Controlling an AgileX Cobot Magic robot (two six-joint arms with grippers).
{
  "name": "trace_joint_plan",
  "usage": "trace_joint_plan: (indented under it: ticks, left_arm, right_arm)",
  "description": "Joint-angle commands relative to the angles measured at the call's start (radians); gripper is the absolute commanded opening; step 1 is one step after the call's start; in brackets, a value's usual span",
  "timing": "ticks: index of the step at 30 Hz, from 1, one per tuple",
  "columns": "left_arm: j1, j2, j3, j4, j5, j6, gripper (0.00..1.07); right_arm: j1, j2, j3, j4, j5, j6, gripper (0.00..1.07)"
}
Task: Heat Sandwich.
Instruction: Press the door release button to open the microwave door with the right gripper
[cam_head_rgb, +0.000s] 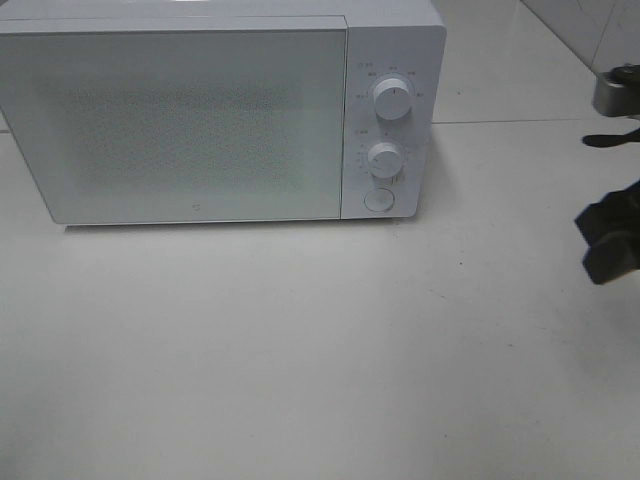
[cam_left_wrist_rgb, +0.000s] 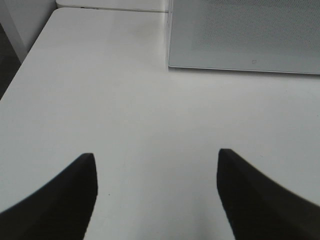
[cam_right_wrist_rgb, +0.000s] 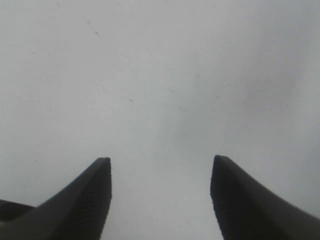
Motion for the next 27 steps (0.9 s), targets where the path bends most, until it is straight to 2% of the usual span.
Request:
trace_joint_plan:
  ticks: [1,10,15,27]
  left_arm:
    - [0.002,-0.017,0.001,-0.003,-0.016,0.001,0.65]
    - [0.002,-0.017,0.001,-0.003,-0.016,0.001,0.65]
    - [0.002,-0.017,0.001,-0.003,-0.016,0.001,0.65]
    - [0.002,-0.017,0.001,-0.003,-0.016,0.001,0.65]
  right_arm:
    - [-0.021,-0.049,0.0,-0.047,0.086,0.032,0.59]
    - [-0.021,-0.291,0.138,-0.049,0.113,0.061,0.59]
    - [-0.021,-0.488,0.242,-0.049,0.114,0.071,0.59]
    - [-0.021,-0.846,0.292,-0.056,0.171,0.07,0.59]
